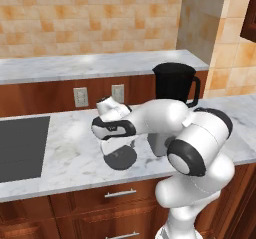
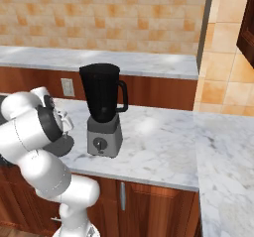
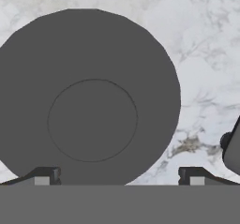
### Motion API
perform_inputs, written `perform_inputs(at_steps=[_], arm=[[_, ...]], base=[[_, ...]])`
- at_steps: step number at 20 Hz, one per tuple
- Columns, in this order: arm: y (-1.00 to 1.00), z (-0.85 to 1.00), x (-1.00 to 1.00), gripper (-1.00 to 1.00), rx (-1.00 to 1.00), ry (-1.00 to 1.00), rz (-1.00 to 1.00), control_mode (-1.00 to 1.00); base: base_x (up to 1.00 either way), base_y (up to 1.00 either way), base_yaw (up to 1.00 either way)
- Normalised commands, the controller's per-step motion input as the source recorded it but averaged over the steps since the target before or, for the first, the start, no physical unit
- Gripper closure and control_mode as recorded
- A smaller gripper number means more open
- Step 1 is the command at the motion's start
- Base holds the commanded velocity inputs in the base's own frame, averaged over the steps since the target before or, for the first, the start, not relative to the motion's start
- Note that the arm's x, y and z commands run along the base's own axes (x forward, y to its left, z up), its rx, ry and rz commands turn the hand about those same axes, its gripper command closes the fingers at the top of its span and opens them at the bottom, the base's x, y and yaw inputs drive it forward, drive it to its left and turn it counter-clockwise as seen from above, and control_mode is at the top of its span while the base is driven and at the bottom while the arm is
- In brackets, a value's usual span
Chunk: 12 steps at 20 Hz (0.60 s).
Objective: Close the lid blender by securely placing the lid on top.
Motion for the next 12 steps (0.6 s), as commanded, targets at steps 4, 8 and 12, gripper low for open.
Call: perform_inputs(at_steps=[4, 8, 12], arm=[[0.0, -0.04, 0.07, -1.0, 0.0, 0.0, -0.03, -1.0], [0.05, -0.02, 0.01, -1.0, 0.01, -0.01, -0.04, -1.0], [0.04, -0.07, 0.0, -1.0, 0.03, -0.03, -0.03, -1.0]], base=[[0.0, 0.0, 0.0], [0.0, 0.0, 0.0], [0.0, 0.0, 0.0]])
